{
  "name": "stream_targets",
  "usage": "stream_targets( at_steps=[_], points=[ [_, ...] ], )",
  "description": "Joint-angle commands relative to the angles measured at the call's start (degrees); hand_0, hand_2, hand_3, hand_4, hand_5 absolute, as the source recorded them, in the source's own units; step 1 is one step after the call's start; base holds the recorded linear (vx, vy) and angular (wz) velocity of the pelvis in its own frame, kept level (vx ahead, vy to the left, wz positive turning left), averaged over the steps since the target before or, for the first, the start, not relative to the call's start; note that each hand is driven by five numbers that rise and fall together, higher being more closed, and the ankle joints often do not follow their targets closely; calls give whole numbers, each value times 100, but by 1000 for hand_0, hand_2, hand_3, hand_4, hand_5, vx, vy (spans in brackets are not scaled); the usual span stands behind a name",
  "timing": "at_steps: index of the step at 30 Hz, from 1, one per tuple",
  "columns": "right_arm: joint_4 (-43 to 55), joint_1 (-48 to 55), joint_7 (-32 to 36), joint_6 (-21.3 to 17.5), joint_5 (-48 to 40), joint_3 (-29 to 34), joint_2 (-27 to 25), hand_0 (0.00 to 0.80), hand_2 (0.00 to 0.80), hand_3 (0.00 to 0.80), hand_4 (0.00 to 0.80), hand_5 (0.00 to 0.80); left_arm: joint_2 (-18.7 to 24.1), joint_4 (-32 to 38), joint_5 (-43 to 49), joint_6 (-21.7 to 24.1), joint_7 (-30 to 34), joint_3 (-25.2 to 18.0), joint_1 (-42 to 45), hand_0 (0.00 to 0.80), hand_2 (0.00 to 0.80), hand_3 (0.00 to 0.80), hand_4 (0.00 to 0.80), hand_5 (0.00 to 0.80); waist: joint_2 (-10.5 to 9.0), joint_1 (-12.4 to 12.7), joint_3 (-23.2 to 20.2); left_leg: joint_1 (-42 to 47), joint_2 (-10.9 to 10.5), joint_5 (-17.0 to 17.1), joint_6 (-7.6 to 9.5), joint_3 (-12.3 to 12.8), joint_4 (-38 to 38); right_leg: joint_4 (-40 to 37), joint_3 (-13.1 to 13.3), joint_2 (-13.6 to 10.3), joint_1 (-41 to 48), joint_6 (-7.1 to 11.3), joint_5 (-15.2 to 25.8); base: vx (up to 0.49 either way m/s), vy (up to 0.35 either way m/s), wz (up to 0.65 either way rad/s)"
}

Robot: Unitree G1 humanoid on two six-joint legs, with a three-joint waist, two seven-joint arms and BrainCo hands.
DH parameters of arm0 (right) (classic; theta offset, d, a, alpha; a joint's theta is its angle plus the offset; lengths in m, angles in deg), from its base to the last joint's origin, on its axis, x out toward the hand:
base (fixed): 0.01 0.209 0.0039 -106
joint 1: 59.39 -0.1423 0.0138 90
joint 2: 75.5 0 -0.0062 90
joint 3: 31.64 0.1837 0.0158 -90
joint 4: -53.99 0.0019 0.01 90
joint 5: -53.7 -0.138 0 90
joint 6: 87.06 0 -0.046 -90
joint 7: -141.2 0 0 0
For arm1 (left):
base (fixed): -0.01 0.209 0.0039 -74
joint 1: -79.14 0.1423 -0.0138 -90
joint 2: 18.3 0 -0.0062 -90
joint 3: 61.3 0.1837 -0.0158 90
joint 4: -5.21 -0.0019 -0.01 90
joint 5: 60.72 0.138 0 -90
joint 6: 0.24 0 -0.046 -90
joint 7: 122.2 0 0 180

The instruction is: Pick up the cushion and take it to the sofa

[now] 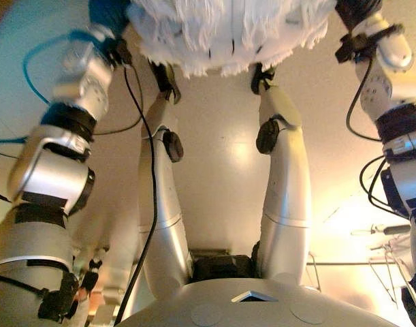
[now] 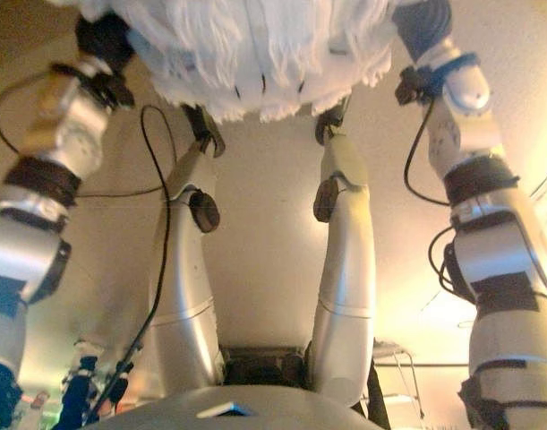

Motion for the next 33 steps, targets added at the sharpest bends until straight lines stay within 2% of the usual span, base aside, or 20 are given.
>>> stream_targets(
  at_steps=[1, 4, 5, 7, 10, 12, 16, 18, 23, 27, 29, 31, 33],
  points=[
    [1006, 353, 171, -605, 133, 15, 198, 800, 800, 800, 800, 800, -558, 844, -71, 421, 444, -62, 570, 800, 800, 800, 800, 800, 201, 22, -42, 180, -35, 63, -154, -312, -125, -677, -10, 110, 706, 500, 251, -33, 4, -11],
    [1495, 1218, 137, -758, 376, 353, 357, 800, 800, 800, 800, 800, -839, 1170, -169, 577, 192, -409, 1369, 800, 800, 800, 800, 800, 93, 63, -42, 1080, 4, 110, -137, -263, -269, -796, -125, 18, 1592, 489, 264, 10, 7, -3],
    [1677, 1601, 109, -801, 532, 472, 465, 800, 800, 800, 800, 800, -927, 1256, -64, 614, 156, -490, 1713, 800, 800, 800, 800, 800, 63, 96, -42, 1571, 34, -36, -172, -258, -353, -870, -166, 3, 2063, 540, 134, 60, 0, 3],
    [2132, 2415, 143, -867, 782, 789, 656, 800, 800, 800, 800, 800, -987, 1563, 381, 637, 43, -692, 2359, 800, 800, 800, 800, 800, -35, 131, -42, 2529, 28, 0, -134, -47, -786, -1252, -402, -60, 3007, 600, 148, 65, -15, 2],
    [2594, 3178, 268, -802, 974, 1082, 816, 800, 800, 800, 800, 800, -950, 1976, 425, 396, 128, -909, 2934, 800, 800, 800, 800, 800, -172, 182, -43, 3639, -81, 12, -74, 163, -1341, -1767, -706, -83, 4179, 656, 160, 100, 26, 3],
    [2879, 3720, 340, -710, 1175, 1297, 968, 800, 800, 800, 800, 800, -976, 2324, 374, 114, 168, -1050, 3318, 800, 800, 800, 800, 800, -222, 228, -236, 4360, -185, -27, 6, 243, -1680, -2065, -847, -89, 4907, 677, 126, 115, 72, 8],
    [3184, 4273, 341, -552, 1321, 1534, 1117, 800, 800, 800, 800, 800, -1096, 2688, 484, -110, 129, -1180, 3838, 800, 800, 800, 800, 800, -215, 293, -682, 5171, -276, -95, 131, 255, -2059, -2277, -864, -102, 5657, 698, 45, 71, 101, 6],
    [3309, 4513, 322, -538, 1380, 1633, 1183, 800, 800, 800, 800, 800, -1144, 2872, 609, -108, 100, -1252, 4088, 800, 800, 800, 800, 800, -213, 306, -853, 5392, -314, -10, 206, 262, -2210, -2420, -897, -131, 5889, 657, 136, 38, 97, 1],
    [3891, 5478, 413, -271, 1819, 1906, 1493, 800, 800, 800, 800, 800, -1267, 3609, 1078, -285, 123, -1603, 5107, 800, 800, 800, 800, 800, -210, 382, -1651, 6697, -316, -142, 297, 272, -2781, -2907, -999, -81, 7178, 630, 123, 252, 71, 9],
    [4432, 5899, 422, -260, 1850, 2023, 1646, 800, 800, 800, 800, 800, -1231, 4199, 1314, 43, -28, -1909, 5565, 800, 800, 800, 800, 800, -257, 384, -2075, 7403, -260, -187, 341, 333, -3144, -3138, -955, 11, 7769, 625, 123, 189, -10, 5],
    [4768, 6066, 398, -279, 1811, 2065, 1672, 800, 800, 800, 800, 800, -1224, 4516, 1459, 318, -90, -2013, 5743, 800, 800, 800, 800, 800, -284, 366, -2217, 7679, -262, -182, 366, 291, -3366, -3292, -853, 95, 7997, 629, 123, 73, -41, 6],
    [5052, 6122, 477, -277, 1366, 2112, 1715, 800, 800, 800, 800, 800, -1229, 4763, 1486, 478, -193, -2094, 5823, 800, 800, 800, 800, 800, -302, 343, -2332, 7854, -273, -159, 384, 223, -3536, -3415, -736, 196, 8147, 624, 97, 39, -54, 9],
    [5340, 6148, 478, -416, 1423, 2069, 1813, 800, 800, 800, 800, 800, -1281, 4993, 1388, 627, -230, -2127, 5905, 800, 800, 800, 800, 800, -321, 347, -2434, 8022, -286, -138, 385, 154, -3701, -3521, -703, 281, 8323, 598, 58, 17, -77, 14]
  ],
)
